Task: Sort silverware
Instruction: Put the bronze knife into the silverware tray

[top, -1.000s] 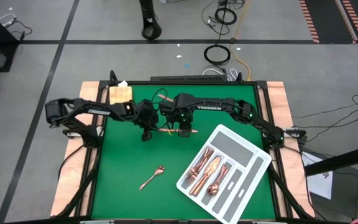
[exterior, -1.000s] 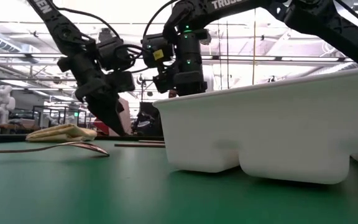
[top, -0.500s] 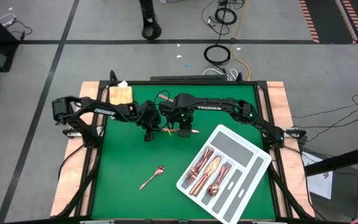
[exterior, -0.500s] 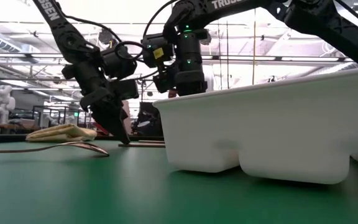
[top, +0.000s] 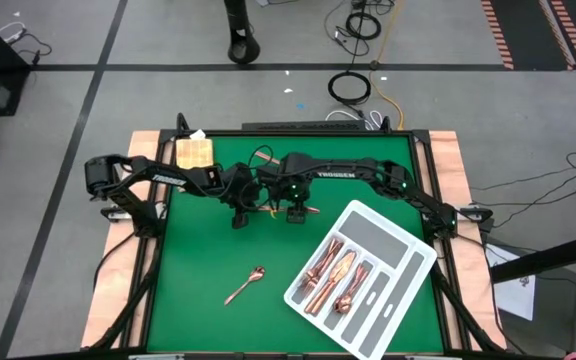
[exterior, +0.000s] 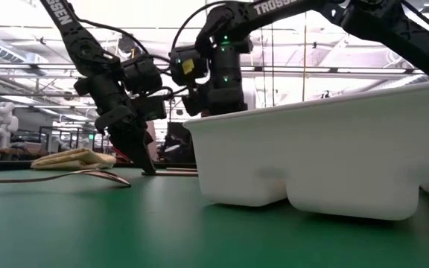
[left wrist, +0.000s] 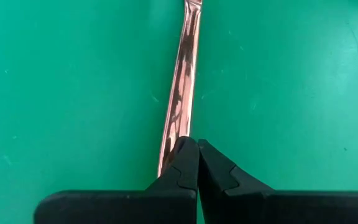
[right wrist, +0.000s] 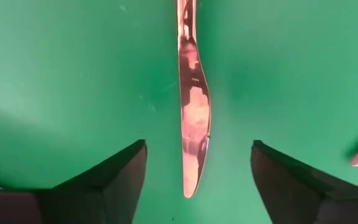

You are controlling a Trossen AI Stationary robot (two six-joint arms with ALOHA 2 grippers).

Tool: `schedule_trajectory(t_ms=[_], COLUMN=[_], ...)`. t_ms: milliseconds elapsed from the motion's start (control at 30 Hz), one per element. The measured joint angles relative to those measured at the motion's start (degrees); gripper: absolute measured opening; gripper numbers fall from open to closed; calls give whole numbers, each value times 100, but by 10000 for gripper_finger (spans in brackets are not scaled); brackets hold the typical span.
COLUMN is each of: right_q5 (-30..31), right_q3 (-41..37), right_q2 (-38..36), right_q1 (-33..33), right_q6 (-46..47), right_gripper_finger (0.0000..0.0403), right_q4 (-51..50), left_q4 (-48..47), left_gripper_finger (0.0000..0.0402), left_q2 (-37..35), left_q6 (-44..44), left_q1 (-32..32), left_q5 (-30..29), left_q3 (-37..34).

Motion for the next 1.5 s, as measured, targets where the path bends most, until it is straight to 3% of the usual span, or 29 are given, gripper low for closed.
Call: schedule_trajectory(t_ms=[167,400,500,667,733,933,1167,1500], right_q5=[-15,-367,-391,-595,-730,-894,-631,-119], right_q3=[-628,-1407,-1431,-1440,-1440,-1398,-783,-59], right_q2=[0,-66,-61,-44,-44,-36,29,44], right_q1=[-4,-17,20,26,10,11,59,79], right_q6=[9,206,112,-43,-52,-70,-143,-214], right_gripper_finger=[284,253,199,57,19,5,0,1], right_q4=[377,1127,1160,1120,1106,959,453,54], left_q4=[33,77,90,115,151,180,162,-1466], left_gripper_finger=[0,0,0,0,0,0,0,15], left_q2=[2,7,7,9,9,11,-98,-1482], left_q6=[-13,-19,-20,-34,-53,-80,-500,-422], left_q1=[-1,2,2,2,0,2,0,19], left_q5=[-7,-47,-62,-79,-84,-86,-119,-37], left_q3=[-4,-9,-11,-11,-15,-15,-24,215])
